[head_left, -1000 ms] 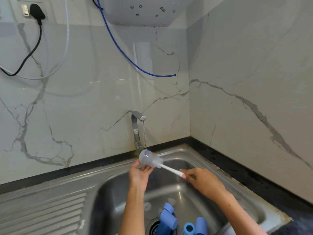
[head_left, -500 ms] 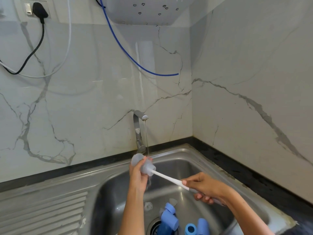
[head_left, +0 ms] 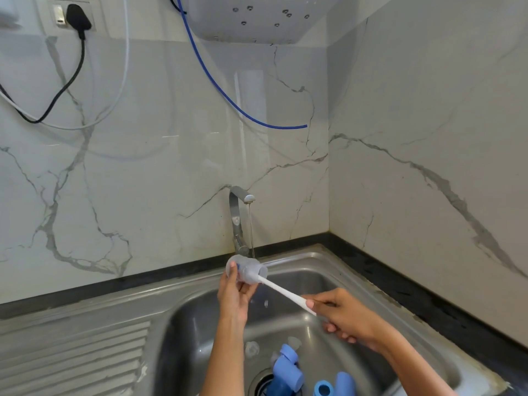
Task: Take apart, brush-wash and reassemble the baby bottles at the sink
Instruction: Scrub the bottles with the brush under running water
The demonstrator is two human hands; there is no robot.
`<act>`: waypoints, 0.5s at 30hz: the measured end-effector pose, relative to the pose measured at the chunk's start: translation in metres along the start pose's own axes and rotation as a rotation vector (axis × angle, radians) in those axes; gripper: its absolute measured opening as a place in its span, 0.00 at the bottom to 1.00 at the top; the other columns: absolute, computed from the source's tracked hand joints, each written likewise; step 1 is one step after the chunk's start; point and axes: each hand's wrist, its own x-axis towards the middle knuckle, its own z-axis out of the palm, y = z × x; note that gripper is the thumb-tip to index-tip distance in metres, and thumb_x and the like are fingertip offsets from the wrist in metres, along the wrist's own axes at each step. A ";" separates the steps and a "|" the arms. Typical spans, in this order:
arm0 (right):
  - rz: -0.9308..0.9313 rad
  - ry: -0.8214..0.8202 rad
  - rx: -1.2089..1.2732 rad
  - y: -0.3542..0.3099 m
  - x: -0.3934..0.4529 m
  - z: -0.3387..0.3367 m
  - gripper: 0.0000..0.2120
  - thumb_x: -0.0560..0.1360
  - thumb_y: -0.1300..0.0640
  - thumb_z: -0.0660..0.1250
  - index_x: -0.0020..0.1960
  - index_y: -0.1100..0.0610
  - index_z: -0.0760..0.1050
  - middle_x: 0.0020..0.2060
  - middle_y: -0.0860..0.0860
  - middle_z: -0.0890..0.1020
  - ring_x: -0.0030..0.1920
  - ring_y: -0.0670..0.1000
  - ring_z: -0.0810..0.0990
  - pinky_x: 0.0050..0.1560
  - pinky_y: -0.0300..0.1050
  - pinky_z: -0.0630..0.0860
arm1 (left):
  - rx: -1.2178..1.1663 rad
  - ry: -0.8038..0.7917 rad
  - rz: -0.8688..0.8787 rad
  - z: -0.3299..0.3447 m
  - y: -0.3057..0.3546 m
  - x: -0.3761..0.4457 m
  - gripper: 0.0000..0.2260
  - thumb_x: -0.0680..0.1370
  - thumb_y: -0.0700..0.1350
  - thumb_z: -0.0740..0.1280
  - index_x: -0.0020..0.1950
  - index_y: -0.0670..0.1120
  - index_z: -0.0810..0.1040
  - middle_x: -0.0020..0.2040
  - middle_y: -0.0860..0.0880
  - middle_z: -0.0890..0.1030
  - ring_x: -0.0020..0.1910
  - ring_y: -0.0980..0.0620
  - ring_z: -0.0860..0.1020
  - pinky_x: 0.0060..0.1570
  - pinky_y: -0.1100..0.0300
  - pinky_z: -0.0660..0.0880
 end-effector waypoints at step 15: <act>-0.093 0.034 -0.359 0.005 0.009 -0.004 0.09 0.80 0.50 0.62 0.57 0.45 0.79 0.46 0.43 0.85 0.28 0.41 0.72 0.32 0.35 0.73 | 0.043 0.143 -0.078 -0.004 0.002 -0.014 0.13 0.74 0.44 0.71 0.54 0.38 0.76 0.52 0.38 0.79 0.46 0.42 0.80 0.34 0.49 0.81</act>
